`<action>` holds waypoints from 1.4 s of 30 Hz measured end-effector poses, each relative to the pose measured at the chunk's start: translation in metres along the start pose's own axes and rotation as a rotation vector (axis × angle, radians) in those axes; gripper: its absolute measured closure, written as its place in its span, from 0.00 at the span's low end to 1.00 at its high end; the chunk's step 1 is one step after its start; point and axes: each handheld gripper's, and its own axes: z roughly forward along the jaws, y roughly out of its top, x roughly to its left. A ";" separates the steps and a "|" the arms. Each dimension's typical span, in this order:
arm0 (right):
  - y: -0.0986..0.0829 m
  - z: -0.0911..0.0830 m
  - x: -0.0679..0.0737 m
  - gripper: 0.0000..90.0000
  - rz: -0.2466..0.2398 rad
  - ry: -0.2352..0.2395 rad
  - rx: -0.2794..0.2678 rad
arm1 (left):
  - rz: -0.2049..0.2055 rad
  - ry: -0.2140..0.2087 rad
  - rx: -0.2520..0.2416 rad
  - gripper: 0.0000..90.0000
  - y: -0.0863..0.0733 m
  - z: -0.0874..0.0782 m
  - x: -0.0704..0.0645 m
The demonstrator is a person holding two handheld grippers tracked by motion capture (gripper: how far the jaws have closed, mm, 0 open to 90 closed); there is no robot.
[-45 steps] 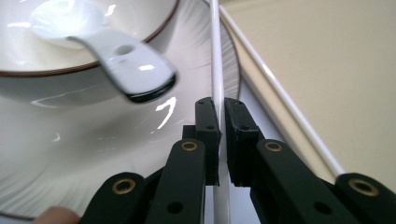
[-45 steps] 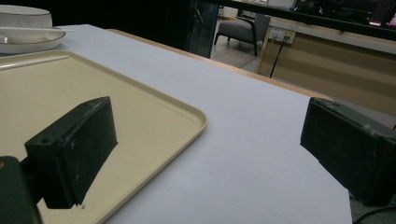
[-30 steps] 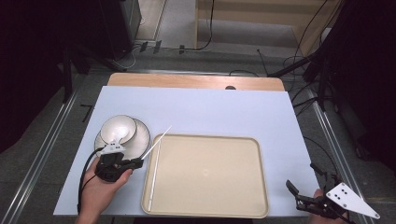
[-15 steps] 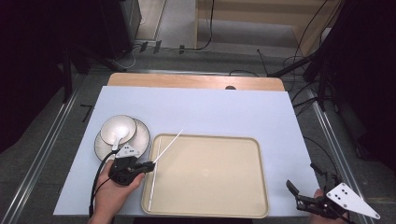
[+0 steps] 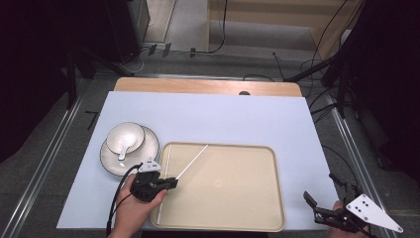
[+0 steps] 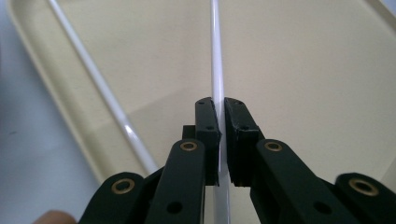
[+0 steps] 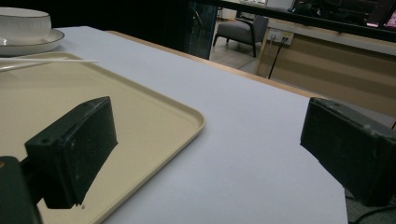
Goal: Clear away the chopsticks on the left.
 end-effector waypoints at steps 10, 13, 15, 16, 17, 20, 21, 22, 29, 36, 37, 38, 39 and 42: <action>0.000 -0.001 -0.001 0.04 0.001 -0.001 -0.007 | -0.005 -0.008 0.035 0.95 -0.008 0.016 -0.021; 0.001 -0.001 0.000 0.04 0.002 0.001 -0.009 | -0.011 -0.004 0.040 0.95 -0.012 0.017 -0.024; 0.001 -0.001 0.000 0.04 0.003 0.001 -0.012 | -0.011 -0.002 0.042 0.95 -0.014 0.019 -0.026; 0.001 -0.001 0.000 0.04 0.002 0.001 -0.012 | -0.014 -0.009 0.038 0.95 -0.016 0.020 -0.027; 0.001 -0.001 0.000 0.04 0.003 0.001 -0.011 | -0.013 -0.008 0.037 0.95 -0.016 0.020 -0.028; 0.001 -0.001 -0.001 0.04 0.005 0.001 -0.014 | -0.002 0.018 0.025 0.95 -0.018 0.021 -0.032; 0.001 -0.001 -0.001 0.04 0.005 0.001 -0.014 | 0.006 0.026 0.025 0.94 -0.018 0.021 -0.033; 0.001 -0.001 -0.001 0.04 0.005 0.001 -0.014 | 0.004 0.026 0.027 0.94 -0.018 0.021 -0.033; 0.001 -0.001 0.000 0.04 0.004 0.002 -0.014 | 0.008 -0.005 0.022 0.91 -0.018 0.021 -0.030; 0.001 -0.002 0.000 0.04 0.005 -0.001 -0.015 | 0.023 0.006 0.018 0.85 -0.015 0.021 -0.031; 0.001 -0.002 0.000 0.04 0.005 0.000 -0.015 | 0.019 0.005 0.013 0.85 -0.013 0.020 -0.030; 0.001 -0.003 0.000 0.04 0.007 -0.001 -0.015 | 0.013 0.002 0.003 0.86 -0.011 0.020 -0.029; 0.001 -0.003 -0.001 0.04 0.008 -0.002 -0.018 | 0.011 0.003 -0.008 0.88 -0.009 0.019 -0.028; 0.000 -0.002 -0.002 0.04 0.014 -0.002 -0.016 | 0.009 0.003 -0.032 0.96 -0.003 0.017 -0.025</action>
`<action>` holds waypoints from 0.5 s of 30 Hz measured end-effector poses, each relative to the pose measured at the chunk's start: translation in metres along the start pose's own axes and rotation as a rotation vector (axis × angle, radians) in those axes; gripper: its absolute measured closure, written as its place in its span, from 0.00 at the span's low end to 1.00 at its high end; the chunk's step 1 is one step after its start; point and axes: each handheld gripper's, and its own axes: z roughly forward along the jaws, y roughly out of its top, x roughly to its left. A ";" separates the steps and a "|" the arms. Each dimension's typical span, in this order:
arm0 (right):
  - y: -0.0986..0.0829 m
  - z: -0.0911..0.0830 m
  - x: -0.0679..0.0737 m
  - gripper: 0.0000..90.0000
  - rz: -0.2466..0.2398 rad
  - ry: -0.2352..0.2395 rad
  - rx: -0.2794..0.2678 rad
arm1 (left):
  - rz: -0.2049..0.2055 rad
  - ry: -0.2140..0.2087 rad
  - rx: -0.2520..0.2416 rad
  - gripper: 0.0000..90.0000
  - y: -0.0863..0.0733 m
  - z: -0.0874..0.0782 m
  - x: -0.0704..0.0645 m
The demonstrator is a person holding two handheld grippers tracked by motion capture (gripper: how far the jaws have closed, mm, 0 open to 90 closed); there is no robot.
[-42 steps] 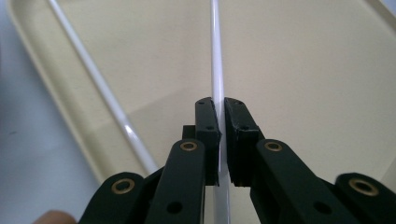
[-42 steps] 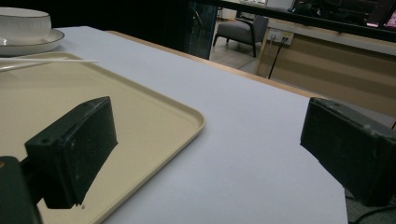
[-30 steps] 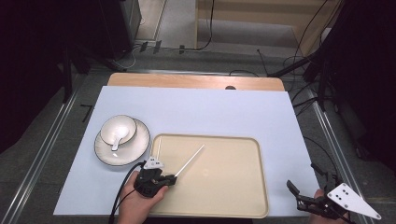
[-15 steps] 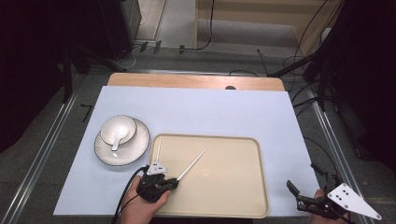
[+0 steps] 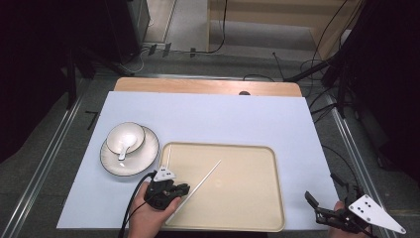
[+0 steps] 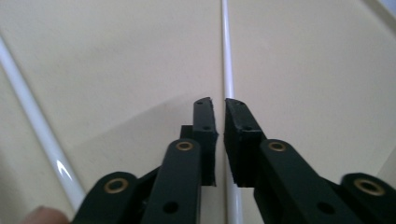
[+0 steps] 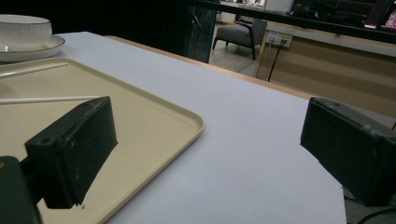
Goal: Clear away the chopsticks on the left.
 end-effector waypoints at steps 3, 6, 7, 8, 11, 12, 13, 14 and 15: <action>0.000 0.000 0.000 0.04 0.000 0.003 0.001 | 0.003 -0.017 -0.011 1.00 0.010 0.003 0.001; 0.000 0.001 0.001 0.04 0.000 0.005 0.001 | 0.016 -0.042 -0.015 1.00 0.018 0.009 -0.001; 0.000 0.001 0.001 0.04 0.000 0.005 0.002 | 0.018 -0.054 -0.012 1.00 0.021 0.013 -0.002; 0.000 0.001 0.001 0.04 -0.001 0.006 0.002 | 0.024 -0.061 -0.009 1.00 0.024 0.016 -0.004; 0.000 0.001 0.001 0.04 0.000 0.005 0.002 | 0.040 -0.085 0.007 1.00 0.032 0.028 -0.008; 0.000 0.001 0.001 0.04 0.000 0.005 0.002 | 0.044 -0.090 0.006 1.00 0.034 0.032 -0.010; 0.000 0.001 0.001 0.04 0.000 0.006 0.002 | 0.050 -0.093 0.013 1.00 0.035 0.035 -0.011; 0.000 0.001 0.001 0.04 0.000 0.006 0.003 | 0.055 -0.095 0.015 1.00 0.037 0.041 -0.013; 0.000 0.001 0.001 0.04 0.000 0.006 0.003 | 0.055 -0.100 0.017 1.00 0.038 0.044 -0.013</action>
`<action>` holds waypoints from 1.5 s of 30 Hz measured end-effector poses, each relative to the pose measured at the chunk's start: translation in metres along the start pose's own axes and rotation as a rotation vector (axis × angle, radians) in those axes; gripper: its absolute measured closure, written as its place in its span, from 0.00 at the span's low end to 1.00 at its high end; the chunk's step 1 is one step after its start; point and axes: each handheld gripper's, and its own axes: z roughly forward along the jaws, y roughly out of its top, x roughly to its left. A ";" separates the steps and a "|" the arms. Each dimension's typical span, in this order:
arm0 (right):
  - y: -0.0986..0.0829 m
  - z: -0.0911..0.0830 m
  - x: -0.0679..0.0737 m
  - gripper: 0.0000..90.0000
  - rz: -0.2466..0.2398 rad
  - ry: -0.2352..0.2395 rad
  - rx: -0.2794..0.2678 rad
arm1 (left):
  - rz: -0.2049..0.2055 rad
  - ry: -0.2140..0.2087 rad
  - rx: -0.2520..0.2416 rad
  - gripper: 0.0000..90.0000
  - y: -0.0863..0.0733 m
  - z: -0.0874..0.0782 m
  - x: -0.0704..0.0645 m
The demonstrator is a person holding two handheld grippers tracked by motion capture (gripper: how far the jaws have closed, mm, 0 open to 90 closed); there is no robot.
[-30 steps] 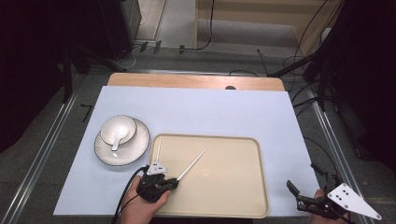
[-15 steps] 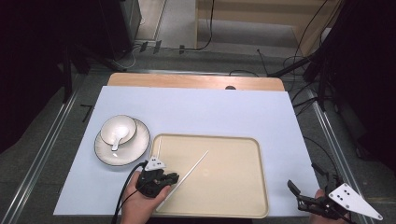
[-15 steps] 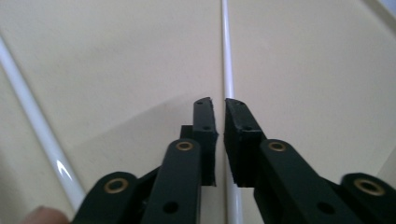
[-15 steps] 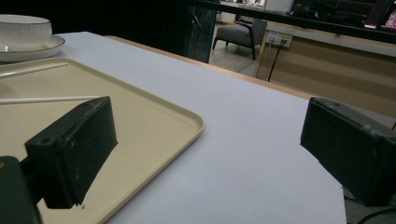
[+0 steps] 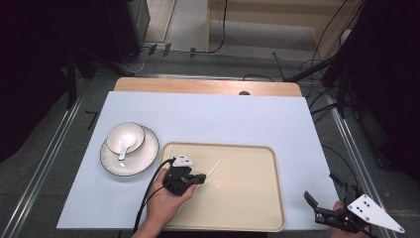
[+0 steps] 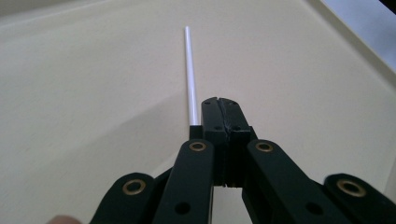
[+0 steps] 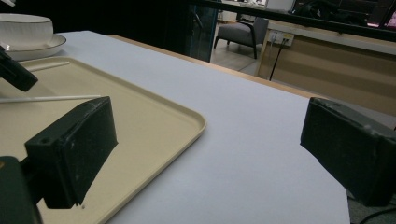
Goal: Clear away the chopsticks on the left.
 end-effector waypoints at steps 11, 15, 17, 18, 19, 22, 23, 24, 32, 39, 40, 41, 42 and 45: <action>0.000 0.000 -0.001 0.04 0.001 0.003 0.002 | -0.004 0.023 0.036 1.00 0.013 0.030 0.002; 0.000 0.000 -0.001 0.04 0.000 0.004 0.002 | -0.032 0.044 0.028 1.00 0.017 0.029 0.009; 0.000 0.000 -0.001 0.04 0.001 0.004 0.001 | -0.040 0.060 0.025 1.00 0.016 0.027 0.012; 0.000 0.000 -0.001 0.04 0.000 0.003 0.000 | -0.047 0.074 0.025 1.00 0.016 0.026 0.014; 0.000 0.000 -0.001 0.04 0.001 0.004 0.001 | -0.052 0.080 0.019 1.00 0.016 0.025 0.015; 0.000 0.000 -0.001 0.04 0.001 0.006 0.002 | -0.073 0.108 0.008 1.00 0.015 0.019 0.023; 0.000 0.000 -0.001 0.04 0.000 0.005 0.001 | -0.085 0.118 0.003 1.00 0.014 0.017 0.027; 0.000 0.000 -0.001 0.04 -0.002 0.006 0.000 | -0.097 0.126 -0.001 1.00 0.014 0.016 0.029; 0.000 0.001 0.000 0.04 0.000 0.007 0.003 | -0.146 0.186 -0.029 1.00 0.008 0.001 0.048; 0.000 0.002 0.000 0.04 0.001 0.008 0.003 | -0.176 0.213 -0.044 1.00 0.002 -0.010 0.059; 0.000 0.002 0.000 0.04 0.000 0.008 0.003 | -0.178 0.216 -0.047 1.00 0.001 -0.011 0.060; 0.000 0.002 0.000 0.04 0.000 0.010 0.003 | -0.186 0.219 -0.053 1.00 0.001 -0.012 0.062; 0.000 0.002 0.000 0.04 -0.002 0.009 0.003 | -0.193 0.221 -0.057 1.00 0.000 -0.013 0.064; 0.000 0.003 0.000 0.04 -0.005 0.010 0.002 | -0.199 0.228 -0.066 1.00 -0.002 -0.015 0.066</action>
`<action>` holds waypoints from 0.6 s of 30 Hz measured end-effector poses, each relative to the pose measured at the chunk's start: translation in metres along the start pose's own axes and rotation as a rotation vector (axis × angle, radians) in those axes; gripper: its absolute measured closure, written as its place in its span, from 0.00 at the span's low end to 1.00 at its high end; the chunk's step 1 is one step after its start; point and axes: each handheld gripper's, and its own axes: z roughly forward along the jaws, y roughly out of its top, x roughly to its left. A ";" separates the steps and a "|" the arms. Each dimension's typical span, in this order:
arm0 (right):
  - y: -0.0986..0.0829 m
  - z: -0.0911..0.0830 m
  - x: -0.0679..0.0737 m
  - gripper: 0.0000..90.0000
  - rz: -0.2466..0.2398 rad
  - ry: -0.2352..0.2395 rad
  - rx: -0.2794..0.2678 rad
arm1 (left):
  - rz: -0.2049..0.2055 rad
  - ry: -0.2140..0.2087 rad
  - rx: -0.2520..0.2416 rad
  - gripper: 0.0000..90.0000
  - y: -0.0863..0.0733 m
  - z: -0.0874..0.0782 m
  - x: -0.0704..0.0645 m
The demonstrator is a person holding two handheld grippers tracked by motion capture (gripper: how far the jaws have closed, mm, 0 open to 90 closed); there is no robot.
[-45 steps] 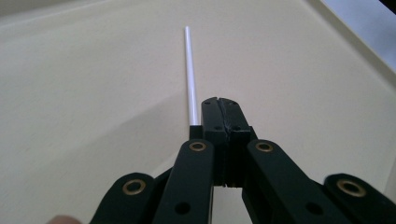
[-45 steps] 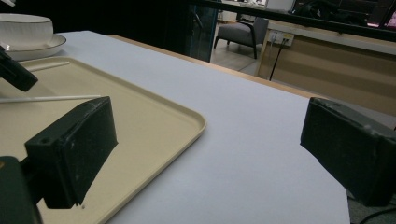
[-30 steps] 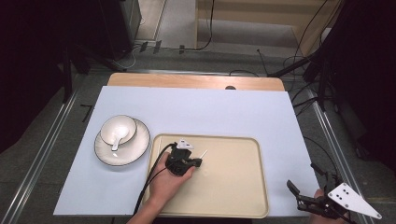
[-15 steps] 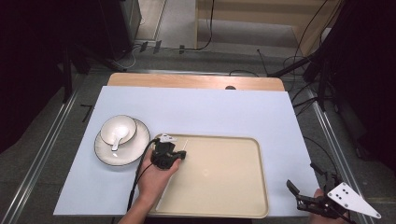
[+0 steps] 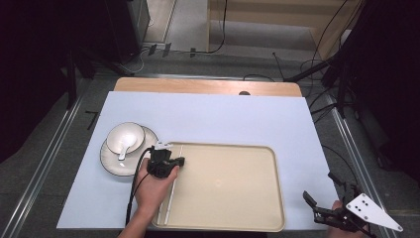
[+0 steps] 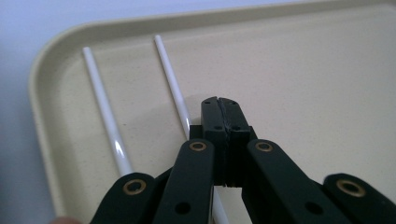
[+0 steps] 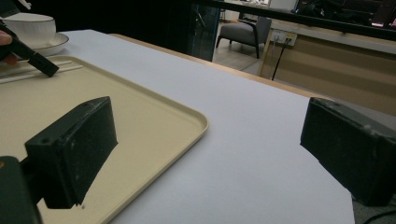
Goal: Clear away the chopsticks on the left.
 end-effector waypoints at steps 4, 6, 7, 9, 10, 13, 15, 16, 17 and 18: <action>0.000 0.000 0.000 0.04 0.003 0.000 0.001 | -0.003 0.010 -0.009 1.00 -0.001 -0.002 0.004; 0.000 0.000 0.000 0.04 0.005 0.000 0.000 | -0.006 0.010 -0.013 1.00 -0.002 -0.003 0.006; 0.000 0.000 0.000 0.04 0.005 0.000 0.000 | -0.007 0.012 -0.014 1.00 -0.002 -0.004 0.006; 0.000 0.000 0.000 0.04 0.003 0.000 0.000 | -0.010 0.010 -0.013 1.00 -0.002 -0.004 0.007; 0.000 0.000 0.000 0.04 0.003 0.000 0.001 | -0.009 0.009 -0.012 1.00 -0.002 -0.004 0.007; 0.000 0.001 0.000 0.04 0.004 0.002 0.000 | -0.012 0.008 -0.011 1.00 -0.002 -0.004 0.008; 0.000 0.001 0.001 0.04 0.004 0.001 0.002 | -0.008 0.005 -0.010 1.00 -0.002 -0.004 0.008; 0.000 0.001 0.001 0.04 0.003 0.001 0.002 | -0.008 -0.005 -0.007 1.00 -0.002 -0.005 0.008; 0.000 0.001 0.001 0.04 0.004 0.000 0.001 | -0.011 -0.021 -0.007 1.00 -0.002 -0.005 0.008; 0.000 0.001 0.001 0.04 0.003 0.000 0.001 | -0.004 -0.031 -0.010 1.00 -0.002 -0.007 0.007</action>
